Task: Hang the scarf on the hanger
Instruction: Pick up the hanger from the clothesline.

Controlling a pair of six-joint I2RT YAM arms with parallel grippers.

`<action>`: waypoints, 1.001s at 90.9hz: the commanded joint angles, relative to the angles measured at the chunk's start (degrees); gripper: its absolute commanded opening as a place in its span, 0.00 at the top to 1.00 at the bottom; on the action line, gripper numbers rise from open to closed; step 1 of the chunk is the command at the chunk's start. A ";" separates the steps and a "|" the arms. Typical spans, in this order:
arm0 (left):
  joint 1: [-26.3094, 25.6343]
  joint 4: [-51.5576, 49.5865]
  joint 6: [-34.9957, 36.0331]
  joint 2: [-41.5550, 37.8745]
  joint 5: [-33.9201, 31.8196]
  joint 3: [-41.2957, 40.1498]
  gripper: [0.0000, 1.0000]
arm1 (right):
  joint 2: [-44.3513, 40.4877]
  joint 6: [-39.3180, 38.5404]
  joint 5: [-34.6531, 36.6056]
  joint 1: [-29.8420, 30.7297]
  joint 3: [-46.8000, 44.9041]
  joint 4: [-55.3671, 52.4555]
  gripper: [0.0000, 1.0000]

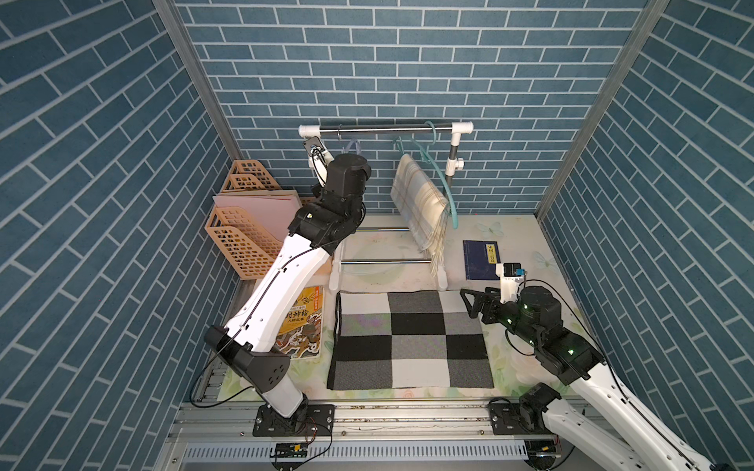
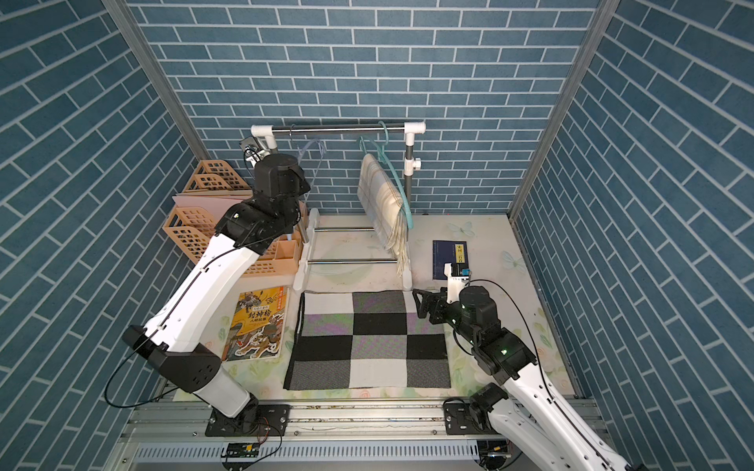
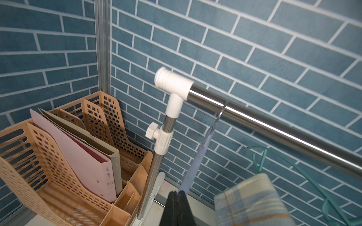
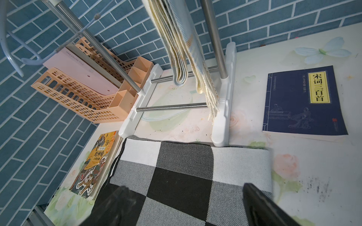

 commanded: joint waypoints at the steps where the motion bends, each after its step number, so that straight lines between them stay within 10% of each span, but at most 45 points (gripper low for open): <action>1: 0.40 2.06 2.91 -2.40 3.05 -0.64 1.00 | -0.32 -1.59 0.82 0.19 1.84 -0.51 0.07; 10: 0.35 2.49 6.68 -4.10 7.77 -1.48 0.97 | -0.32 -1.75 0.34 0.22 1.99 -0.58 0.06; 16: 0.36 1.59 10.58 -5.06 11.70 -1.83 0.34 | -0.42 -1.93 -0.05 0.19 2.01 -0.75 0.06; 23: 0.66 -0.34 14.17 -5.58 12.74 -1.09 0.02 | -0.77 -2.18 0.02 0.19 1.81 -0.84 0.05; 40: 6.40 -14.00 18.20 1.92 21.24 12.92 0.02 | 0.03 -2.65 -0.51 0.15 2.14 -0.46 0.05; 91: 12.54 -12.37 22.45 13.09 29.13 16.04 0.13 | 4.11 -3.96 -0.83 0.19 4.04 0.02 0.04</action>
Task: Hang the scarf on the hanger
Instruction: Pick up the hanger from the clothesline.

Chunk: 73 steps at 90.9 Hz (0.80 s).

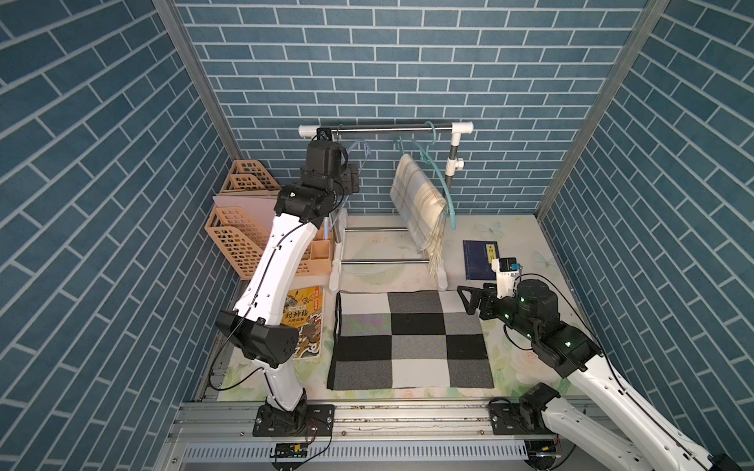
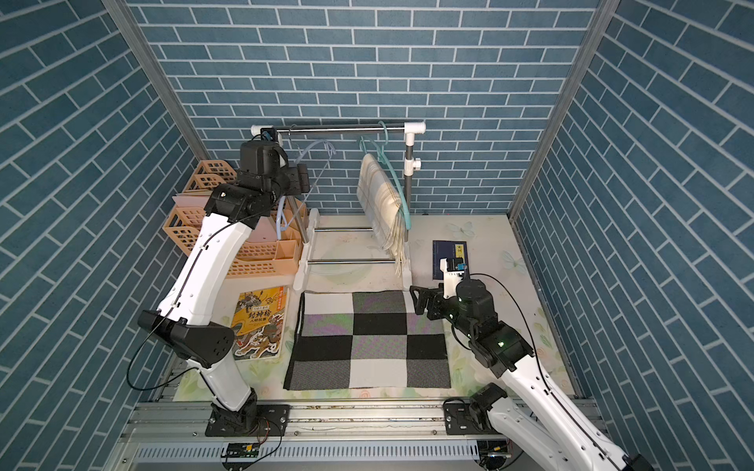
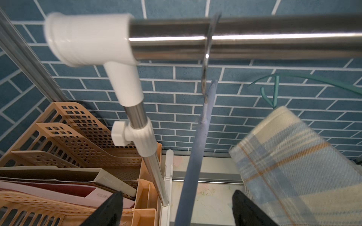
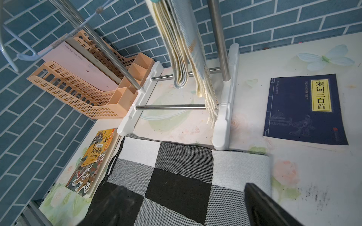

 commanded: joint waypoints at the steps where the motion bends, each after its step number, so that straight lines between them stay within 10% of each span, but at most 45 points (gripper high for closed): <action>1: 0.53 0.44 1.71 2.33 1.42 3.53 0.13 | 0.24 -1.41 -0.03 0.21 1.08 0.40 0.04; 32: 1.03 1.27 0.81 5.82 5.84 6.23 0.70 | 1.21 -2.15 1.30 0.23 1.20 0.70 0.04; 73: 1.03 5.63 1.54 0.39 10.19 2.43 1.00 | 2.04 -1.93 0.85 0.23 1.35 1.78 0.04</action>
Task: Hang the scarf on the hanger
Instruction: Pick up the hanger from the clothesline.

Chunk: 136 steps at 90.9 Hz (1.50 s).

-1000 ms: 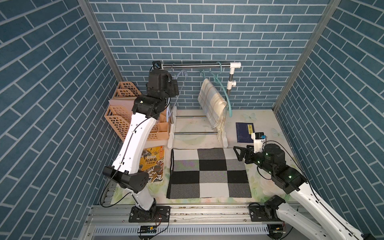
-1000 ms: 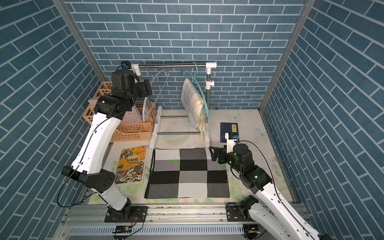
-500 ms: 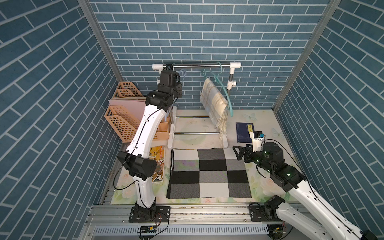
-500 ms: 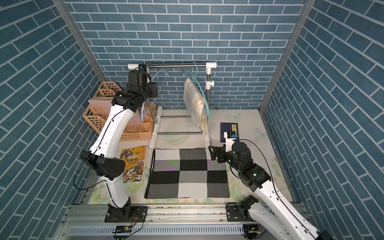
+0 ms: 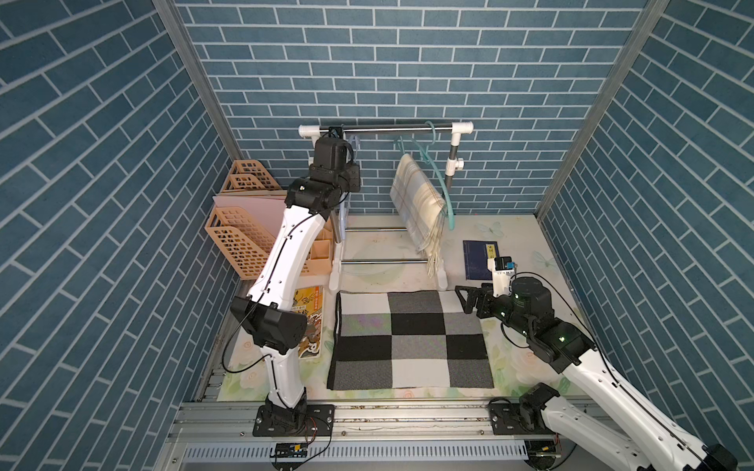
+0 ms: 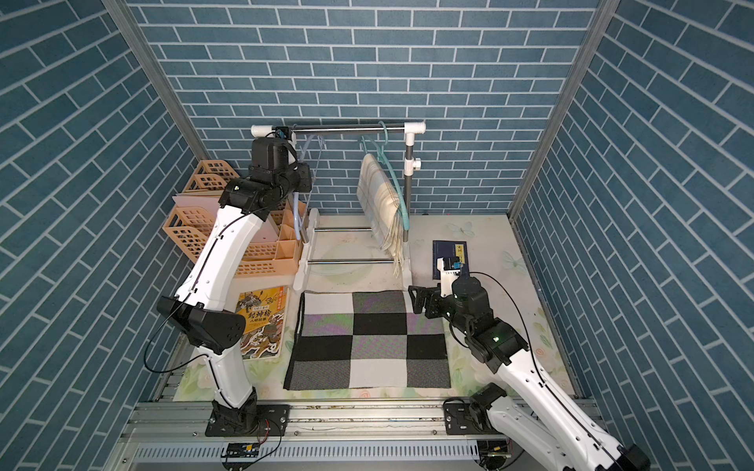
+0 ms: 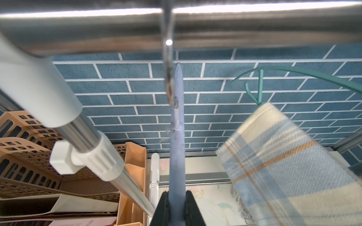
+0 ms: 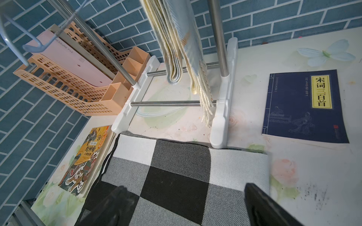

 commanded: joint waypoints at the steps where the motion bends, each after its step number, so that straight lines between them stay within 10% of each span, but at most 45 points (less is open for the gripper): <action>1: 0.35 4.79 0.43 -4.34 3.37 -1.60 1.00 | -0.37 -1.47 0.35 0.23 1.35 1.11 0.04; 73: -2.14 5.79 -4.66 -30.44 1.56 -30.27 1.00 | -3.57 -0.51 1.25 0.23 -0.88 0.01 0.04; 136: -49.94 18.80 -41.42 -53.87 -33.51 -82.42 1.00 | 2.94 9.52 8.19 -0.80 -7.48 -6.89 0.01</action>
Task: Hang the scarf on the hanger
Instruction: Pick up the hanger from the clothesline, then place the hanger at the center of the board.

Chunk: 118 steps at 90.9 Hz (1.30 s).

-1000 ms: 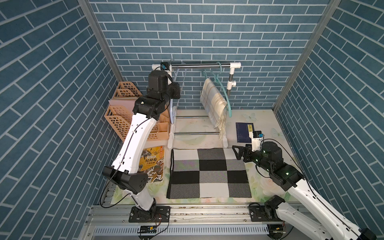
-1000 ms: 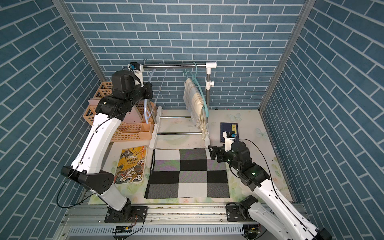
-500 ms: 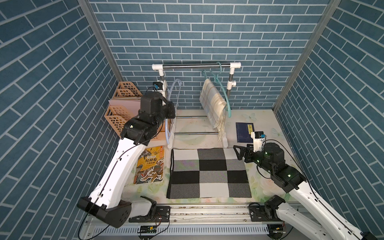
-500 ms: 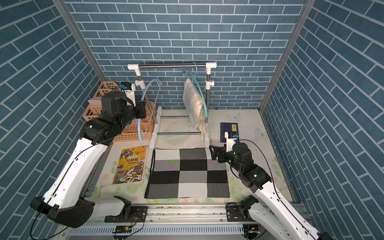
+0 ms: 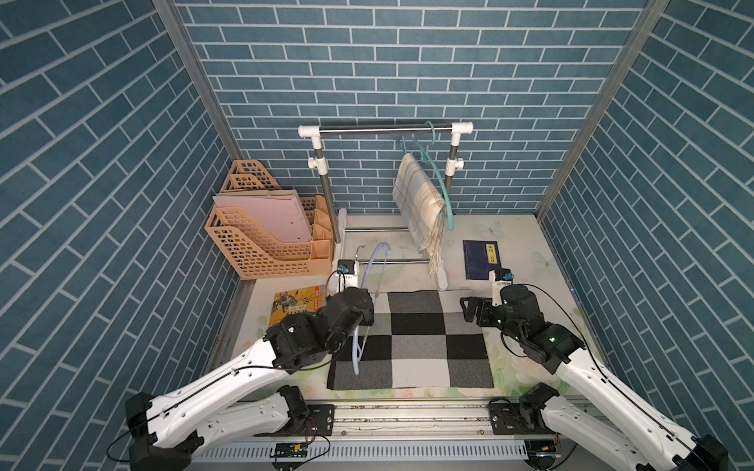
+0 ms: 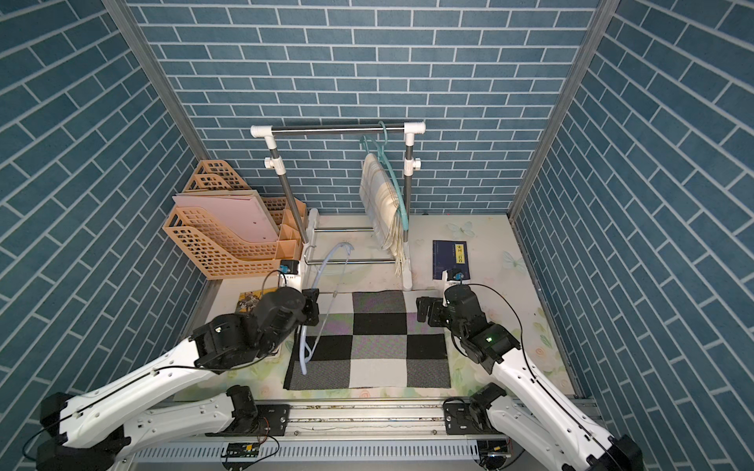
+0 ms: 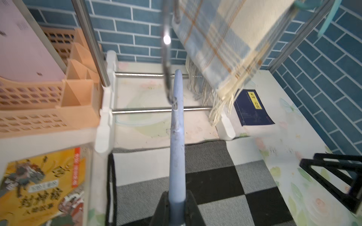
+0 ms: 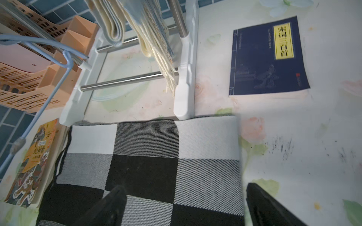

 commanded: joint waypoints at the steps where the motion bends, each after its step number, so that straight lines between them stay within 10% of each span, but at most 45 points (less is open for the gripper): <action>1: -8.06 10.43 -9.84 0.62 -11.71 -4.33 1.00 | 1.35 3.74 0.66 -0.83 -1.82 -1.59 0.01; 36: -30.46 11.20 -37.52 19.57 -34.74 -6.15 1.00 | 2.24 7.87 -13.49 -12.46 -10.54 1.79 0.04; 66: -31.06 -8.64 -65.15 42.05 -30.05 9.86 1.00 | 6.78 7.64 -18.46 -17.12 -12.81 2.80 0.10; 118: -25.08 17.16 -47.71 37.47 -19.88 -3.96 1.00 | 1.29 7.21 -23.92 -16.34 -12.68 8.10 0.24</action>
